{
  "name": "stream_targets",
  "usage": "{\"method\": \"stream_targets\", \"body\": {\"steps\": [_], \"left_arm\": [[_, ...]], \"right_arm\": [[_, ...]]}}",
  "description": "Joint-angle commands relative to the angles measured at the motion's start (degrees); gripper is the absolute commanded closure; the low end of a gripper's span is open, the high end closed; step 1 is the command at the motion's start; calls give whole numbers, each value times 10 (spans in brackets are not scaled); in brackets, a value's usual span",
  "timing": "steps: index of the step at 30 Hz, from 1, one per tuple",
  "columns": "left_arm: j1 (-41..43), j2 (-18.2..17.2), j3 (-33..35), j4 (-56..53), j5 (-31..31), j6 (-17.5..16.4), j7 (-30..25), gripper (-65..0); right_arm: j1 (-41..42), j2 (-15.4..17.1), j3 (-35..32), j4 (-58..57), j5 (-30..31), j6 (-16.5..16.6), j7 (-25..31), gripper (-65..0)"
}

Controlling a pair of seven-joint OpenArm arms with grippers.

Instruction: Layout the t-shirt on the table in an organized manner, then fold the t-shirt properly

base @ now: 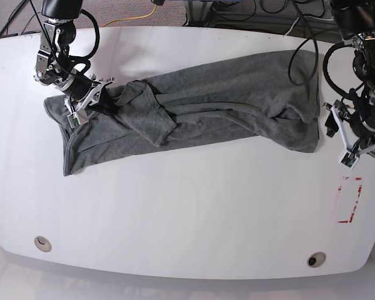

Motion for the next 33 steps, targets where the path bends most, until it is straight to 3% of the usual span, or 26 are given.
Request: {"method": "stream_targets", "body": {"steps": [1,4,13,23,33], "left_arm": [[-40,2,-4,-45,3,1,-7,-458],[-67,10,-5,-95,3,1,-10,-481],[-93,29,-3,-209,3,1,-92,-475],[-133,41,-2,-340,2,1,-147,-476],[-153,46,27,-407,3,1,-186,-474]], "right_arm": [[-3,7,0,-3,-52,-20,-47,-3],[-3,7,0,-3,-52,-20,-47,-3],[-3,7,0,-3,-52,-20,-47,-3],[-3,7,0,-3,-52,-20,-47,-3],[-3,7,0,-3,-52,-20,-47,-3]]}}
